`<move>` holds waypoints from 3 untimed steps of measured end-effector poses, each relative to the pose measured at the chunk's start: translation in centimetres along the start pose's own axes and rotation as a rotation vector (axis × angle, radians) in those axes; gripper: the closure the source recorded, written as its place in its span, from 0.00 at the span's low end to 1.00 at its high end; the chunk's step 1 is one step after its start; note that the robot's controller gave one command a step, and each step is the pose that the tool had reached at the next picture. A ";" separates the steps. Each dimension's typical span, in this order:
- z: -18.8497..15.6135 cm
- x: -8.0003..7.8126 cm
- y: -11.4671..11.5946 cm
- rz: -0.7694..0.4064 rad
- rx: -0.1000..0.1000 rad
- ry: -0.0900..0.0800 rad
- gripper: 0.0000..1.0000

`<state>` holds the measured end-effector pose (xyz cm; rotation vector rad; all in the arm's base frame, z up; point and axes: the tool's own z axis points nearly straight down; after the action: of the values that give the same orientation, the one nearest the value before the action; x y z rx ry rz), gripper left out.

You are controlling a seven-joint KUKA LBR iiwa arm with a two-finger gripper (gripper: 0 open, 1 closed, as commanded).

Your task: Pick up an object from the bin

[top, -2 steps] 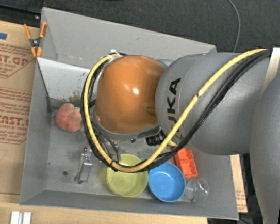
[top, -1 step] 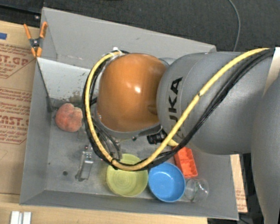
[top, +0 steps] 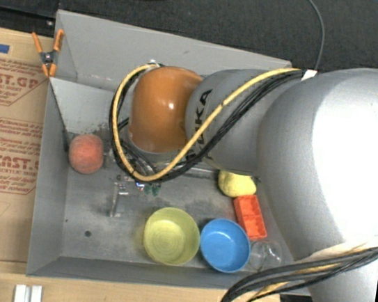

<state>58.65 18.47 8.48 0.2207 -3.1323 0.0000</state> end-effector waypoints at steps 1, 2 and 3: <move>-7.7 -0.7 3.2 0.110 -0.004 -0.007 0.00; -3.1 3.3 -8.1 -0.041 0.000 -0.002 0.00; 0.3 0.4 2.1 0.311 -0.006 -0.007 0.00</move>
Offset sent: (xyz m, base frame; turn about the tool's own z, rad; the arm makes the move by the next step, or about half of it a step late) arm -0.0287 -0.1281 0.0152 -0.0885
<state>57.93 20.50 8.20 -0.2679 -3.1352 -0.0100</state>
